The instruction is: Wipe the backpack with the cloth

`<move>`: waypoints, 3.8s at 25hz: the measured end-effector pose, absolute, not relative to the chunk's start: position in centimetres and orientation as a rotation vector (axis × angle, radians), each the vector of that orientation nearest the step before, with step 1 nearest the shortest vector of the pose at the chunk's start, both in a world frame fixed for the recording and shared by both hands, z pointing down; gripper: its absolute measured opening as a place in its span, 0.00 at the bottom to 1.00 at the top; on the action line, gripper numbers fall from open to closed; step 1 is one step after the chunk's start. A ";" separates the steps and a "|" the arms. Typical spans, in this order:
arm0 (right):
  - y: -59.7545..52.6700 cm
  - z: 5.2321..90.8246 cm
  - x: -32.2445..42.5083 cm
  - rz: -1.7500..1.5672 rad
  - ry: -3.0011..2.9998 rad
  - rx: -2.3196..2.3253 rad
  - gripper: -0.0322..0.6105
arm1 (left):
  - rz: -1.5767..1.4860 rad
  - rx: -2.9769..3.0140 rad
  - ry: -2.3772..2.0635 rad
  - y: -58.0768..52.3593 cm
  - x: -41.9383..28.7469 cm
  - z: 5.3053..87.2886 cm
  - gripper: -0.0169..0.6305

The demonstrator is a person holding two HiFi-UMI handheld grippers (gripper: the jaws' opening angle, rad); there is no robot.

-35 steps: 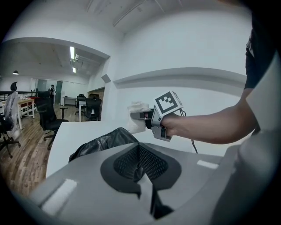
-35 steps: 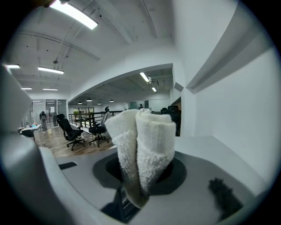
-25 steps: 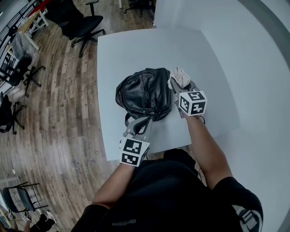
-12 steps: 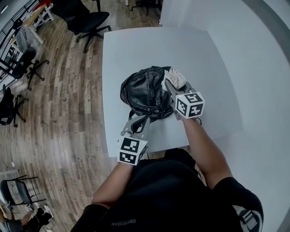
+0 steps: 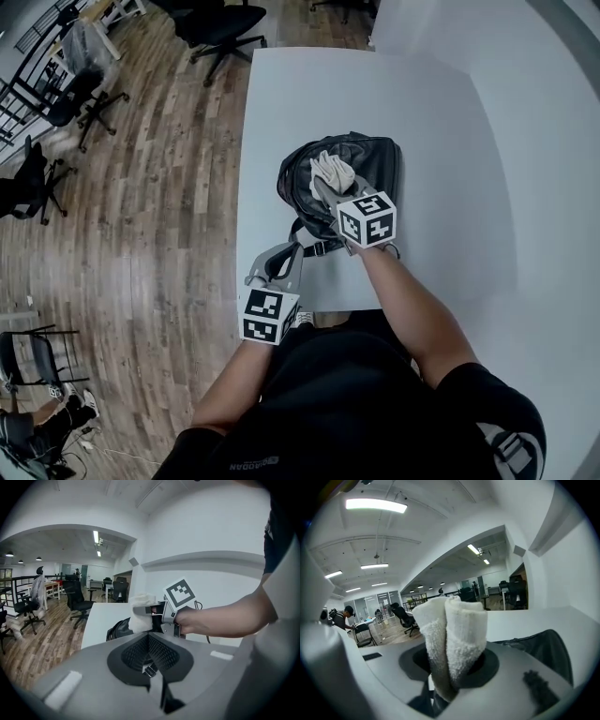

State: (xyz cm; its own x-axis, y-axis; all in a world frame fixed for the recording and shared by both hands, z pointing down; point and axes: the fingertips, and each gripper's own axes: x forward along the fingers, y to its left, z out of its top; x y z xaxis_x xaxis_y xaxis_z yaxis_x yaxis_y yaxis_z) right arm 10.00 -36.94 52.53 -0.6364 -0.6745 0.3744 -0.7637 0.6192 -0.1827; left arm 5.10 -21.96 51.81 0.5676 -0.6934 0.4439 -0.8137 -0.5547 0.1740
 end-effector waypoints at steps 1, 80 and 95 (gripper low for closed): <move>-37.0 53.1 9.2 0.490 -2.581 1.143 0.22 | 0.464 2.429 -1.241 -22.0 4.7 52.1 0.04; -30.5 46.7 27.7 0.416 -2.454 1.631 0.22 | 0.543 2.682 -0.908 -21.0 14.1 50.0 0.04; -24.5 43.2 27.0 0.377 -2.479 1.741 0.22 | 0.545 2.725 -0.822 -18.9 12.9 49.4 0.04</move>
